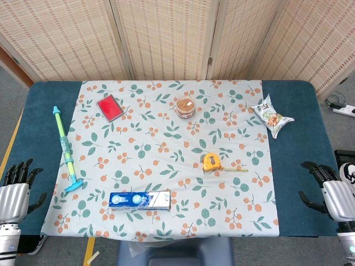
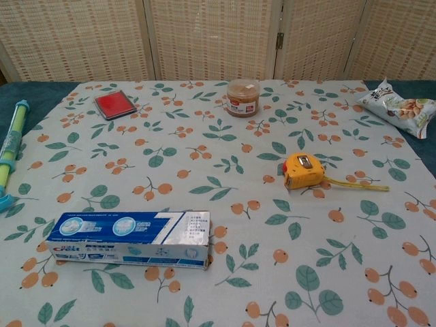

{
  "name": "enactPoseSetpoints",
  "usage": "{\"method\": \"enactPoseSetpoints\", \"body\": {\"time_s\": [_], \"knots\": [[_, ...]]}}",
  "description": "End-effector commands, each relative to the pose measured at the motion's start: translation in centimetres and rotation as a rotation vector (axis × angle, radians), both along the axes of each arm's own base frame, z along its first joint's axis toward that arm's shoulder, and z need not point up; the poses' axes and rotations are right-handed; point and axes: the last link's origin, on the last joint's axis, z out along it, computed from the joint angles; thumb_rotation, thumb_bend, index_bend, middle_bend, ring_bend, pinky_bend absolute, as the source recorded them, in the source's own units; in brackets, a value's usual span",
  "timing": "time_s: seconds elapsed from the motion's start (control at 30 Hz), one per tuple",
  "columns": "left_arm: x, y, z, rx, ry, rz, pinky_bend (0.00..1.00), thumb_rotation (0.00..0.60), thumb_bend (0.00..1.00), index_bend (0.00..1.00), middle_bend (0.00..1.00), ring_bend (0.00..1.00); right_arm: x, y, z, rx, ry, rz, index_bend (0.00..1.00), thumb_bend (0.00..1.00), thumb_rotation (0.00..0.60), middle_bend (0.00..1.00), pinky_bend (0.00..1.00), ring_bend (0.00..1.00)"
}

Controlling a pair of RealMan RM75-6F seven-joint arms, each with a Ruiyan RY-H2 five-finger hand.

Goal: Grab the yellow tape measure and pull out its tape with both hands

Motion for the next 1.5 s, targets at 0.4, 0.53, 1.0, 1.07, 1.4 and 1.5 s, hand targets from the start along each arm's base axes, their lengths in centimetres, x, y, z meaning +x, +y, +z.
{"method": "enactPoseSetpoints", "body": {"time_s": [0.4, 0.53, 1.0, 1.07, 1.4, 1.5], "knots": [[0.0, -0.1, 0.1, 0.015, -0.002, -0.014, 0.0, 0.6, 0.37, 0.25, 0.09, 0.05, 0.2, -0.2, 0.0, 0.0, 0.002, 0.006, 0.2, 0.37, 0.6, 0.19, 0.15, 0.29], [0.0, 0.0, 0.0, 0.015, 0.001, -0.014, 0.0, 0.6, 0.37, 0.25, 0.09, 0.05, 0.1, -0.3, 0.0, 0.003, 0.008, -0.004, 0.2, 0.37, 0.6, 0.19, 0.15, 0.29], [0.3, 0.2, -0.2, 0.01, 0.003, -0.025, 0.0, 0.6, 0.37, 0.25, 0.09, 0.05, 2.0, -4.7, -2.7, 0.139, 0.086, 0.04, 0.15, 0.37, 0.6, 0.16, 0.17, 0.29], [0.3, 0.2, -0.1, 0.012, 0.001, -0.025, 0.0, 0.6, 0.37, 0.25, 0.09, 0.05, 2.8, -6.0, -3.6, 0.178, 0.098, 0.058, 0.12, 0.37, 0.6, 0.14, 0.16, 0.27], [0.4, -0.3, 0.2, 0.024, -0.005, -0.029, 0.0, 0.6, 0.37, 0.25, 0.09, 0.05, 7.5, -12.2, -10.1, 0.362, 0.204, 0.184, 0.01, 0.37, 0.6, 0.08, 0.17, 0.2], [0.4, -0.5, 0.3, 0.026, -0.006, -0.028, 0.0, 0.6, 0.37, 0.25, 0.09, 0.05, 8.4, -13.2, -11.4, 0.392, 0.241, 0.211, 0.0, 0.37, 0.6, 0.06, 0.17, 0.18]]}}
